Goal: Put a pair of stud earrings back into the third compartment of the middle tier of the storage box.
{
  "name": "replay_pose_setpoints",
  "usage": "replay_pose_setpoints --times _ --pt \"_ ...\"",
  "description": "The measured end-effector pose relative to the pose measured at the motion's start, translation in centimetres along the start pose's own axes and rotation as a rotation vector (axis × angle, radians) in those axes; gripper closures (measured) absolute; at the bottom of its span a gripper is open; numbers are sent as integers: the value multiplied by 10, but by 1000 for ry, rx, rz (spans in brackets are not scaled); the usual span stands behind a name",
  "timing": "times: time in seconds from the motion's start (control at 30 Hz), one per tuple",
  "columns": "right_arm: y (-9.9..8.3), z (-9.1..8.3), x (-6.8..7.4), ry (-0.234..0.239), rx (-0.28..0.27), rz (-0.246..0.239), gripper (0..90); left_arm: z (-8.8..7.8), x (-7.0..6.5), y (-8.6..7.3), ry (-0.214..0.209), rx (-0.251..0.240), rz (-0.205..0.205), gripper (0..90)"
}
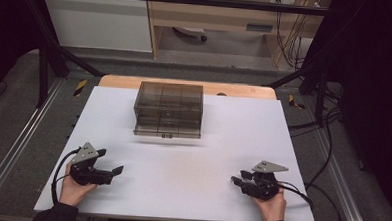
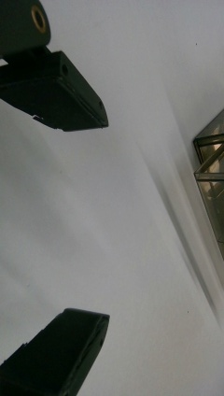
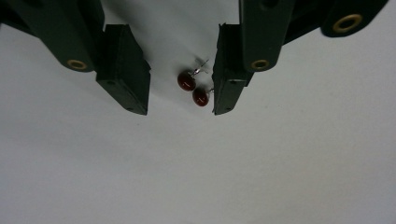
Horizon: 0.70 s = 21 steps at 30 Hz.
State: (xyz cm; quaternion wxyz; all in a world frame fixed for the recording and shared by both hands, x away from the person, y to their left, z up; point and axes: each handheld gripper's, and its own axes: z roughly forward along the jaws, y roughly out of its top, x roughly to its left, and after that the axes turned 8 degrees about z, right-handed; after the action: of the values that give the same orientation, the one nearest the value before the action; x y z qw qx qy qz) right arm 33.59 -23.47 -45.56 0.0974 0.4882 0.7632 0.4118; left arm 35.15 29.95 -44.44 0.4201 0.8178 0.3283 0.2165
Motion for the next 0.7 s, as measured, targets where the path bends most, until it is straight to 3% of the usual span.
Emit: replay_pose_setpoints --times 0.1,0.27,0.7 --pt "0 1 1 1 4 1 604 0 0 0 0 0 0 57" --pt "1 2 6 -27 33 -47 666 0 0 0 -1 1 1 58" --pt "1 1 5 -46 42 -13 773 0 0 -1 0 3 0 59"
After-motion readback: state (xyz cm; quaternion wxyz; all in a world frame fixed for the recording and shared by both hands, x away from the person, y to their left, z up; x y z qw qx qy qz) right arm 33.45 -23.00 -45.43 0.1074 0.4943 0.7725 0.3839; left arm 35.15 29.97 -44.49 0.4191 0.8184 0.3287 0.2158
